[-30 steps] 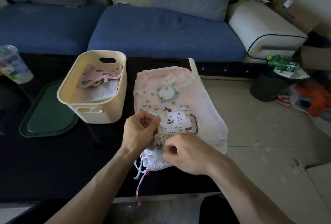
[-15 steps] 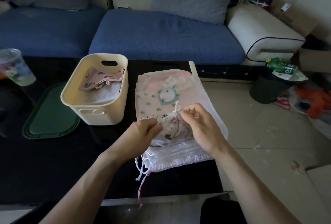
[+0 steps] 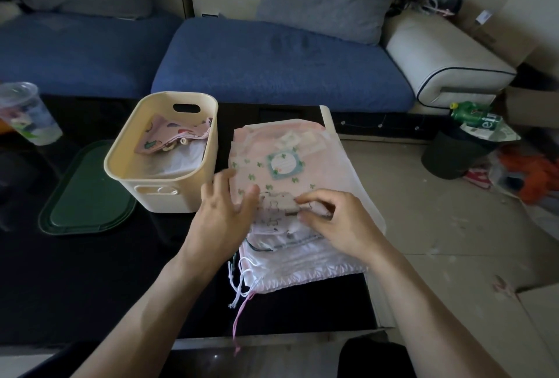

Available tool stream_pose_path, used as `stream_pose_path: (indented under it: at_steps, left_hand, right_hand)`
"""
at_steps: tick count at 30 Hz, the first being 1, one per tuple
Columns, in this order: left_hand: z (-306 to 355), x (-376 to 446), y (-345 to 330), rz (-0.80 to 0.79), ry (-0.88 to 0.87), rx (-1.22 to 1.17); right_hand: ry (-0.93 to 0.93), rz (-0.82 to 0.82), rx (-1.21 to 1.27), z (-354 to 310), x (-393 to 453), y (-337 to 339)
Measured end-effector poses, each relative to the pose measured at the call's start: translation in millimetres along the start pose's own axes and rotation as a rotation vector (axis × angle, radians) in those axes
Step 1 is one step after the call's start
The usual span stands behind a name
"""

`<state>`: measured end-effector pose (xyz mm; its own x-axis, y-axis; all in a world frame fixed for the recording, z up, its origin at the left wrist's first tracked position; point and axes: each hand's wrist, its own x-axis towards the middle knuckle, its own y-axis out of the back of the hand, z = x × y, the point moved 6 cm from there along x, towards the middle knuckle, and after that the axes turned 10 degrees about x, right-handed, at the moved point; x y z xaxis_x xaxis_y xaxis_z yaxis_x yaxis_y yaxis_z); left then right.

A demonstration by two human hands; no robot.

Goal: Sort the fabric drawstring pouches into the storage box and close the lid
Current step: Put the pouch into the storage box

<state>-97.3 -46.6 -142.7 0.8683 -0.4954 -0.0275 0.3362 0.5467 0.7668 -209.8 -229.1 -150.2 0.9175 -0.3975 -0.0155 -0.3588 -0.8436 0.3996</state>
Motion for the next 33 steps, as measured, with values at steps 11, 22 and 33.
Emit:
stream_pose_path:
  at_steps: [11,22,33]
  left_hand:
    - [25,-8,12,0.038,-0.487,0.142]
    - [10,-9,57,-0.019,-0.372,0.022]
    - [-59,14,137,0.236,-0.024,-0.008]
  right_hand:
    - [0.230,0.009,0.057,-34,2,-14]
    - [-0.088,-0.136,0.665,-24,9,-67]
    - [0.139,-0.058,-0.001,-154,117,-81]
